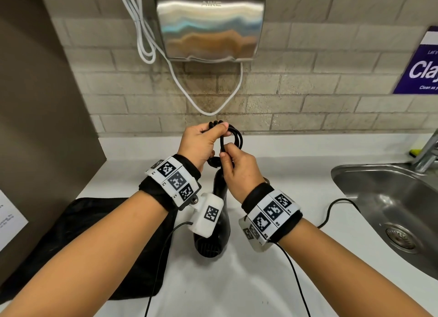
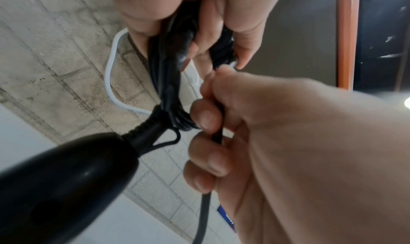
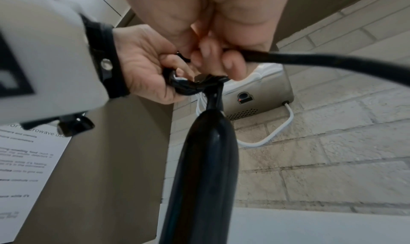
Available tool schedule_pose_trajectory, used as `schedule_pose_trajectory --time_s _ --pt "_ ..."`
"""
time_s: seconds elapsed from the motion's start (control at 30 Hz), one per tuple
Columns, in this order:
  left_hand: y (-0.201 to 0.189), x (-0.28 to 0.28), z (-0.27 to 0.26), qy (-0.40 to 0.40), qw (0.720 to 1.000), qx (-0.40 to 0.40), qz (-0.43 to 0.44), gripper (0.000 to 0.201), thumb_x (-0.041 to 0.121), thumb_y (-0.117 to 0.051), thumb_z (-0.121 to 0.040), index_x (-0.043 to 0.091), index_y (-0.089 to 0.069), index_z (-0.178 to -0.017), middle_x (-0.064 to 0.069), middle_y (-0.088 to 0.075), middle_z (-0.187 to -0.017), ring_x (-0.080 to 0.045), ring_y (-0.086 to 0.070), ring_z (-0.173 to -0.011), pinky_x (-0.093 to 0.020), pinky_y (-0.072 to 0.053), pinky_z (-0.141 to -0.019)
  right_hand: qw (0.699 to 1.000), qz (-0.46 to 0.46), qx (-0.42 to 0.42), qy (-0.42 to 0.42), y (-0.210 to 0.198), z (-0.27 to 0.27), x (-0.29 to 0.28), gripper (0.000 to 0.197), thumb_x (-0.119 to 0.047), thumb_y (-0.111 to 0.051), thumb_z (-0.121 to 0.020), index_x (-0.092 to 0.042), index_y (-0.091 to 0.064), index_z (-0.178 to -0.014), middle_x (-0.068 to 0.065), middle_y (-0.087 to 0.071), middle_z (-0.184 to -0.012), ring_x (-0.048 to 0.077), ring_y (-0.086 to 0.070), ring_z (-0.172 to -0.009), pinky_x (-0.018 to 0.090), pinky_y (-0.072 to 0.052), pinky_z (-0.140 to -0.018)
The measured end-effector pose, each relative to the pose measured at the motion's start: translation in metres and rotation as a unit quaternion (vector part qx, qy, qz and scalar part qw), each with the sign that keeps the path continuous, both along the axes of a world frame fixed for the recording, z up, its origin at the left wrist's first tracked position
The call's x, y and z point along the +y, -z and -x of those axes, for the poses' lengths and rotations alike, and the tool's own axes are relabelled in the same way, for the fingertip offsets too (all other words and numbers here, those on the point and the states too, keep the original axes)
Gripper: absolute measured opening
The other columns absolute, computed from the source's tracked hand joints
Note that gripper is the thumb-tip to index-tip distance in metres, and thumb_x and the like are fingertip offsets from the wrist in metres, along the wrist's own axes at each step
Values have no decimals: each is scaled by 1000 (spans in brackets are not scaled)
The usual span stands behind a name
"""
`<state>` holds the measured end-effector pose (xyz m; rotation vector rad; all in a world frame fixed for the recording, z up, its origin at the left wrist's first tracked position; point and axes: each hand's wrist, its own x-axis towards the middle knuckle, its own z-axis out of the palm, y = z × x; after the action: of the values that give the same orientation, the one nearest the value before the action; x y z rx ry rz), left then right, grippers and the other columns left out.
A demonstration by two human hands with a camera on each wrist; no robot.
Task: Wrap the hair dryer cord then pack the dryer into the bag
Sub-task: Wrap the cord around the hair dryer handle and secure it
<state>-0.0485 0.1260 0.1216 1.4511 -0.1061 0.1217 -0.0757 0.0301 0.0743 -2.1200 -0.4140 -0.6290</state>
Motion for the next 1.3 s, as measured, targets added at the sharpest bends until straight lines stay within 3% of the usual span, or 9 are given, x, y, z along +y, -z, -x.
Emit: schedule_pose_trajectory --time_s 0.07,0.27,0.37,0.5,0.6,0.97,1.1,1.2,1.3 --pt "1 1 -1 -17 1000 4 14 19 19 -60 -88 18 -63 -69 5 -68 -68 -3 -27 -31 -20 -24 -41 1000 8 18 8 3 7 -5 12 -10 -43 -93 -8 -51 -84 -2 -49 -63 17 -46 -58 14 -34 -54" --pt "1 11 -5 -46 998 17 42 17 20 -57 -90 18 -60 -74 -3 -64 -78 -3 -33 -28 -19 -26 -41 943 151 211 210 61 22 -52 19 -23 -31 -97 -19 -49 -98 3 -56 -85 28 -47 -101 44 -28 -101" --pt "4 11 -7 -41 998 23 47 16 23 -58 -90 18 -61 -76 -2 -66 -80 -4 -28 -29 -19 -27 -40 947 16 245 208 75 16 -60 18 -20 -27 -98 -21 -39 -85 13 -54 -78 31 -48 -83 32 -38 -72" --pt "4 10 -10 -38 995 46 83 17 24 -59 -90 16 -59 -75 -1 -67 -78 -4 -24 -29 -17 -27 -37 981 -121 78 131 47 11 -48 19 -12 -32 -97 -18 -40 -82 -4 -38 -60 14 -37 -55 23 -27 -54" --pt "5 14 -12 -38 994 51 92 17 24 -59 -90 15 -59 -75 0 -68 -76 -5 -24 -29 -17 -27 -37 978 -188 13 89 20 13 -33 18 -22 -29 -88 -28 -36 -73 -8 -37 -62 11 -36 -58 17 -34 -59" --pt "6 17 -11 -28 992 46 112 17 23 -55 -92 14 -58 -78 0 -66 -73 -5 -46 -41 -16 -27 -36 949 -301 53 -83 -12 43 10 12 -20 -43 -79 -31 -46 -75 -14 -48 -62 14 -45 -68 44 -48 -74" --pt "10 24 -14 -41 993 41 105 15 24 -58 -90 16 -60 -77 7 -70 -61 -11 -38 -50 -15 -28 -37 974 -168 146 -51 12 36 -26 45 5 -41 -60 -21 -50 -95 -6 -47 -85 11 -49 -83 7 -41 -66" --pt "8 22 -10 -33 995 38 91 16 24 -57 -91 16 -59 -78 3 -69 -73 -6 -26 -32 -17 -28 -37 962 20 265 68 48 5 -73 47 7 -45 -75 -13 -50 -117 8 -48 -117 22 -51 -97 20 -40 -78" --pt "8 18 -6 -24 996 37 84 16 24 -57 -91 16 -59 -77 0 -67 -80 -5 -23 -30 -19 -28 -38 862 194 402 241 87 -21 -119 50 -12 -46 -88 -25 -35 -135 12 -28 -140 36 -42 -120 37 -42 -97"
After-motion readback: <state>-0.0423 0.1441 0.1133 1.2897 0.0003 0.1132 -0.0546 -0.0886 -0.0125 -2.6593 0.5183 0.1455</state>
